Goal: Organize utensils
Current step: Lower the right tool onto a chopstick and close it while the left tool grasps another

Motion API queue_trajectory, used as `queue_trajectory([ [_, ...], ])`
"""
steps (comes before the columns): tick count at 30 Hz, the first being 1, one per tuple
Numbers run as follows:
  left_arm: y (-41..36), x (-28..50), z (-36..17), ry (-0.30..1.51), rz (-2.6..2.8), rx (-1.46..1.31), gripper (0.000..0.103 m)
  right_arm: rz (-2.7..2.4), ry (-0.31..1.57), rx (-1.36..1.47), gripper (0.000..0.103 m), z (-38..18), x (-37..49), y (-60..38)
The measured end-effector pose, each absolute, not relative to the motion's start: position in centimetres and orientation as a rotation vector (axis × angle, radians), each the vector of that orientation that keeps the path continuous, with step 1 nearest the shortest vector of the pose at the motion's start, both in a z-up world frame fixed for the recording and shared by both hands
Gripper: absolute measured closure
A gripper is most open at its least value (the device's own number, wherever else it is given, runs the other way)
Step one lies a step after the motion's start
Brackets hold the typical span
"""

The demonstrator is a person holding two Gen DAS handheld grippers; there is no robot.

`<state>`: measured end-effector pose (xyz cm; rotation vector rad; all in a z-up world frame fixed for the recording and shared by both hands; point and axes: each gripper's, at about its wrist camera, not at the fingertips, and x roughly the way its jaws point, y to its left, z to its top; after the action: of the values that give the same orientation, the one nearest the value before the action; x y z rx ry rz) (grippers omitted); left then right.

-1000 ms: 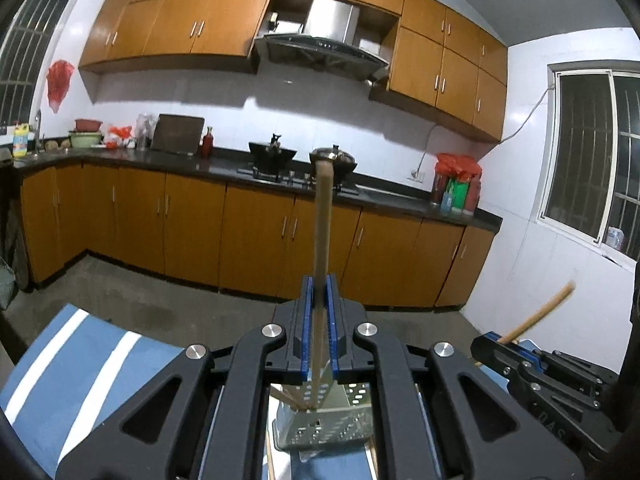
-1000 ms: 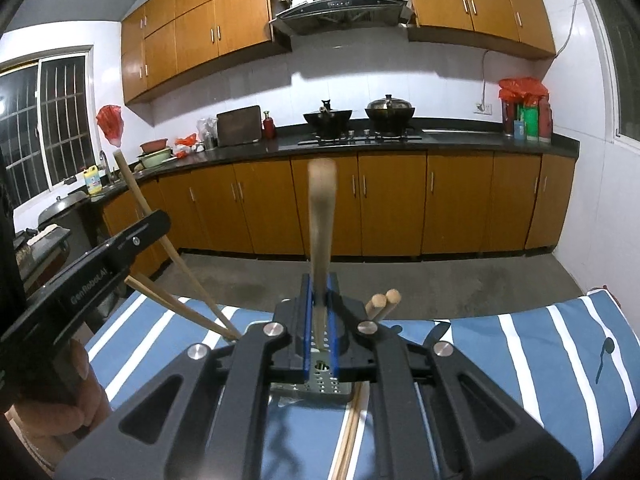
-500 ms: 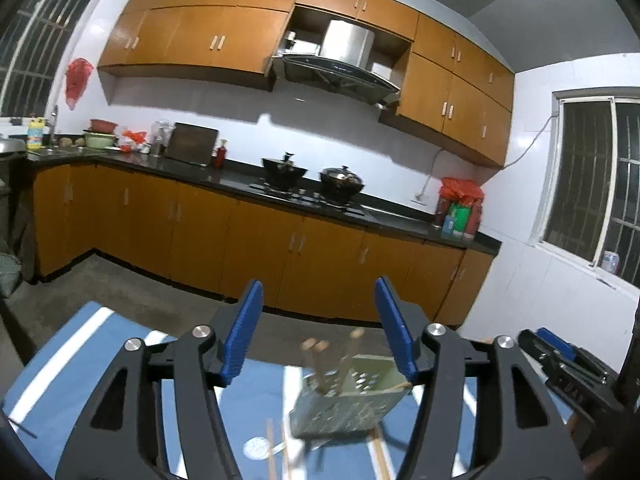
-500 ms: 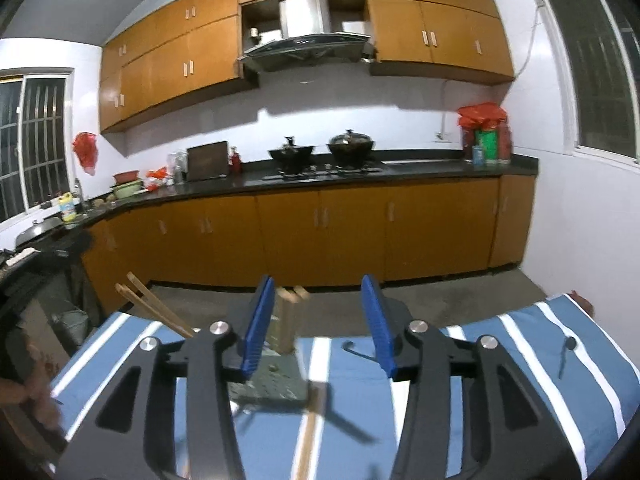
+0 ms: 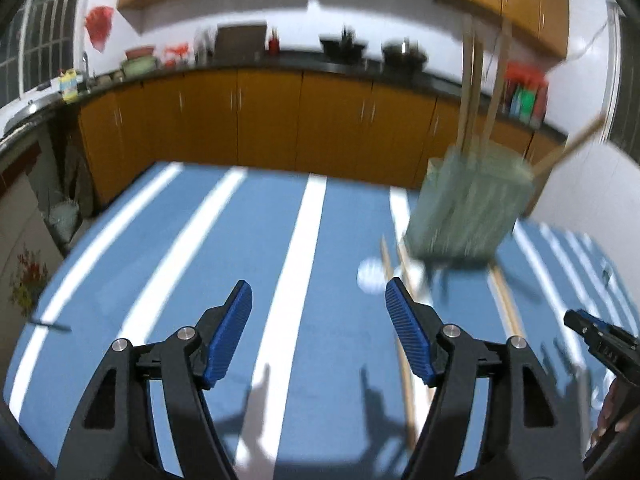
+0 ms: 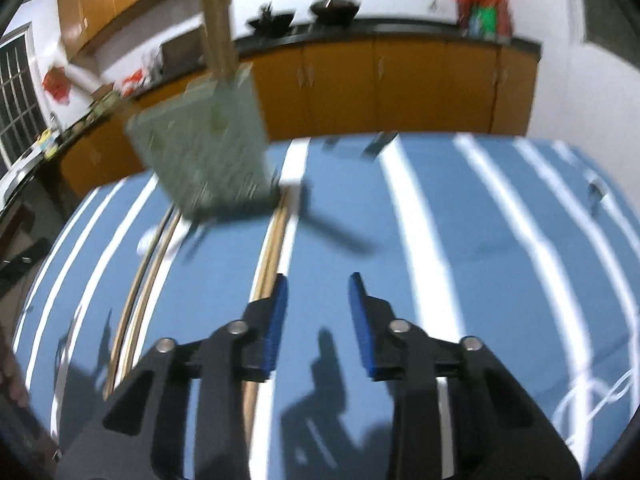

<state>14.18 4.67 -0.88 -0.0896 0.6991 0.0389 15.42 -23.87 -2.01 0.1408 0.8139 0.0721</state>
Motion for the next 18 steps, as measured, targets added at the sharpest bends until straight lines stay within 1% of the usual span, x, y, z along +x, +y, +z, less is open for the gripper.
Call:
queue_trajectory([
  [3,3.7,14.2,-2.5,0.755,0.014,-0.061,0.034,0.114,0.868,0.124,0.080,-3.8,15.5,-21.6],
  [10,1.7,13.7,-4.9,0.822,-0.072,-0.025,0.034,0.147,0.915,0.112,0.082,-5.3,15.2,-19.9],
  [11,1.3,13.7,-5.1,0.829,-0.080,-0.014,0.035,0.149,0.917,0.106,0.084,-5.4,15.3,-19.8],
  [12,1.0,13.6,-5.3,0.837,-0.096,-0.011,0.038,0.143,0.913,0.085,0.090,-5.4,15.2,-19.8],
  [13,0.8,13.6,-5.5,0.844,-0.109,-0.011,0.040,0.136,0.913,0.072,0.093,-5.4,15.3,-19.8],
  [14,0.6,13.6,-5.8,0.856,-0.121,-0.010,0.042,0.119,0.911,0.051,0.094,-5.5,15.4,-19.8],
  [16,0.3,13.5,-6.2,0.871,-0.136,-0.015,0.046,0.107,0.910,0.057,0.095,-5.5,15.5,-20.0],
  [18,0.1,13.8,-6.6,0.885,-0.139,-0.019,0.052,0.083,0.908,0.062,0.095,-5.4,15.7,-20.5],
])
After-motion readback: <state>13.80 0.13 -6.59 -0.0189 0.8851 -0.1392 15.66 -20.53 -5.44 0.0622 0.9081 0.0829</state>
